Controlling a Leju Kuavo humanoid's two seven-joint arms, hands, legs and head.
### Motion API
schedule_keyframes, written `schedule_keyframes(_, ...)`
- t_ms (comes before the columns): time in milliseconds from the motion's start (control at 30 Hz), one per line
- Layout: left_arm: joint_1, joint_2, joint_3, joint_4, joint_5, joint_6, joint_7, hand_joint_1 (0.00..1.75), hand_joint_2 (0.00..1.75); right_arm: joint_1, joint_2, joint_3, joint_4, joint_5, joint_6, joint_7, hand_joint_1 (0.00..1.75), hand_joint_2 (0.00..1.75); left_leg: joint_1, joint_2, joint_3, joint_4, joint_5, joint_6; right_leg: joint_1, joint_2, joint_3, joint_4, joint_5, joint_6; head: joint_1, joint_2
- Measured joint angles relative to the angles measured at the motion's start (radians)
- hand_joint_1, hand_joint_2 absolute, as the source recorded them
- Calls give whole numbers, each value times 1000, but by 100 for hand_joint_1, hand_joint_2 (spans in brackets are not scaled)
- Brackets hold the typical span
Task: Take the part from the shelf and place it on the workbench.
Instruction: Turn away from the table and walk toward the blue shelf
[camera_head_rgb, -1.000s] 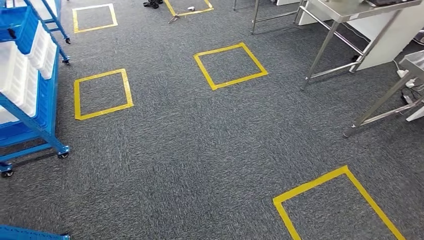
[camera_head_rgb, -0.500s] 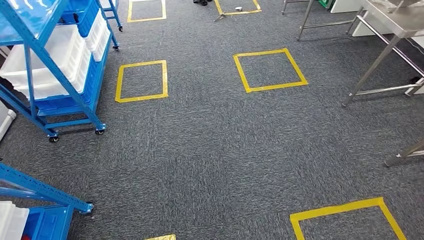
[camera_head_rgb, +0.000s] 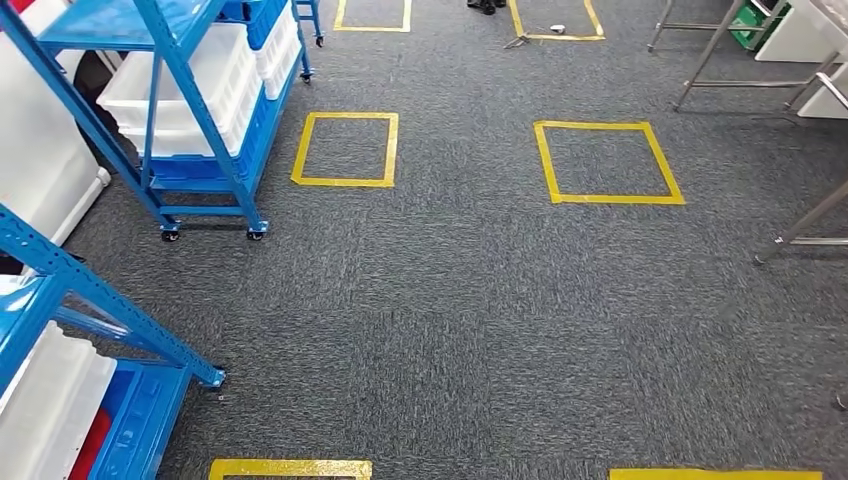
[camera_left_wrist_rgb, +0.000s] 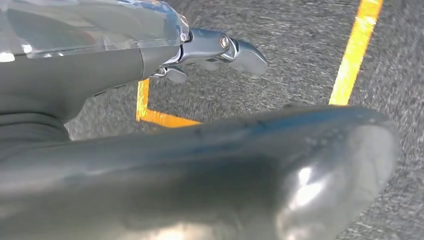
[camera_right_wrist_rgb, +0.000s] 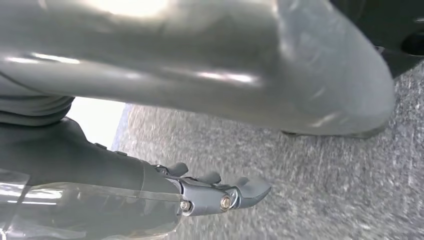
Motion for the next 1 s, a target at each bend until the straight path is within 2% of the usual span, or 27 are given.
schedule_keyframes(67,-1,0,0,0,0,0,0,0,0,1,0,0,0,0,0,0,0,0,-1,-27,-3,8,-3,-7,-3,42,52,-129,61,-5,0,0)
schedule_keyframes(100,-1,-1,0,0,0,0,0,0,0,1,0,0,0,0,0,0,0,0,-2,-38,-7,11,-4,-13,-3,56,66,-165,73,-7,0,0)
schedule_keyframes(133,-1,-1,0,0,0,0,0,0,0,0,0,0,0,0,0,0,0,0,-1,-48,-11,13,-3,-19,-2,63,70,-177,72,-10,0,0)
schedule_keyframes(167,1,-1,0,0,0,1,-1,0,0,-2,0,0,0,0,0,0,0,0,0,-59,-16,13,-2,-26,-1,53,70,-180,74,-13,0,0)
schedule_keyframes(200,3,-1,0,0,1,2,-1,0,0,-3,0,0,0,0,0,0,0,0,2,-59,-18,14,-3,-32,-1,41,71,-182,75,-19,0,0)
schedule_keyframes(233,5,-1,0,0,1,3,-1,0,0,-4,0,0,0,0,1,0,0,0,2,-43,-23,23,-9,-37,-1,29,73,-186,77,-27,0,0)
schedule_keyframes(267,6,-1,0,0,1,3,-1,0,0,-4,0,0,0,0,1,-1,0,0,2,-16,-37,50,-27,-40,-1,16,75,-189,79,-35,0,0)
schedule_keyframes(333,2,-1,0,0,1,3,-2,0,0,-1,0,0,0,0,1,-1,0,0,1,44,-90,166,-90,-46,3,-12,77,-193,78,-46,0,0)
schedule_keyframes(367,0,-1,0,0,1,3,-2,0,0,1,0,0,0,0,1,-1,0,0,1,56,-125,238,-123,-48,7,-28,77,-193,77,-49,0,0)
schedule_keyframes(400,-1,-1,0,0,1,3,-3,0,0,2,0,0,0,0,1,-2,0,0,1,61,-151,295,-143,-50,9,-43,77,-192,76,-50,0,0)
schedule_keyframes(433,0,-1,0,0,1,3,-4,0,0,2,0,0,0,0,1,-3,0,0,1,63,-161,318,-143,-51,11,-57,78,-192,74,-51,0,0)
schedule_keyframes(467,2,-1,0,0,1,3,-6,0,0,1,0,0,0,0,1,-5,0,0,1,65,-151,301,-126,-50,13,-71,79,-192,73,-51,0,0)
schedule_keyframes(500,3,-1,0,0,2,3,-8,0,0,1,0,0,0,0,2,-8,0,0,1,73,-119,242,-93,-48,14,-84,81,-192,71,-50,0,0)
schedule_keyframes(567,1,0,0,0,2,3,-12,0,0,0,1,1,0,0,2,-14,0,0,-4,114,-39,93,-35,-37,17,-108,88,-192,66,-44,0,0)
schedule_keyframes(600,-1,1,0,0,2,3,-16,0,0,0,1,1,0,0,2,-16,0,0,-8,130,-13,43,-21,-29,19,-118,91,-191,64,-40,0,0)
schedule_keyframes(633,-2,2,0,0,2,2,-19,0,0,-2,2,1,0,0,2,-18,0,0,-12,139,-4,21,-18,-22,20,-126,93,-191,62,-35,0,0)
schedule_keyframes(700,-1,4,0,0,3,2,-24,0,0,-8,3,1,0,-1,3,-20,0,0,-16,122,-7,16,-16,-11,20,-143,97,-192,60,-26,0,0)
schedule_keyframes(733,0,6,0,0,4,2,-25,0,0,-12,4,1,0,-1,4,-21,0,0,-14,111,-5,10,-12,-7,18,-139,99,-190,56,-20,0,0)
schedule_keyframes(767,1,7,0,0,4,2,-27,0,0,-14,4,2,0,-1,4,-23,0,0,-12,100,-2,3,-7,-1,16,-120,96,-177,44,-15,0,0)
schedule_keyframes(800,-1,7,0,0,4,2,-28,0,0,-14,4,2,0,-1,5,-24,0,0,-9,89,1,-3,-2,4,13,-90,82,-142,19,-11,0,0)
schedule_keyframes(833,-3,7,0,0,4,2,-28,0,0,-13,5,2,0,-1,6,-24,0,0,-6,78,2,-7,2,8,9,-55,56,-86,-14,-7,0,0)
schedule_keyframes(867,-5,7,0,0,4,2,-29,0,0,-11,5,2,0,-2,6,-24,0,0,-6,66,0,-7,4,11,8,-30,21,-14,-49,-5,0,0)
schedule_keyframes(900,-6,7,0,0,4,2,-29,0,0,-10,5,2,0,-2,6,-24,0,0,-7,52,-2,-6,5,12,6,-17,-13,54,-74,-4,0,0)
schedule_keyframes(933,-6,7,0,0,4,2,-29,0,0,-9,5,2,1,-2,7,-24,0,0,-7,38,-3,-6,6,11,4,-13,-36,95,-80,-2,0,0)
schedule_keyframes(967,-5,8,0,0,4,2,-29,0,0,-7,6,2,1,-2,7,-24,0,0,-7,23,-2,-4,6,10,2,-11,-42,99,-65,-1,0,0)
schedule_keyframes(1000,-4,8,0,0,4,2,-29,0,0,-7,6,2,1,-2,7,-24,0,0,-6,8,-2,-2,5,9,-1,-8,-27,59,-30,-1,0,0)
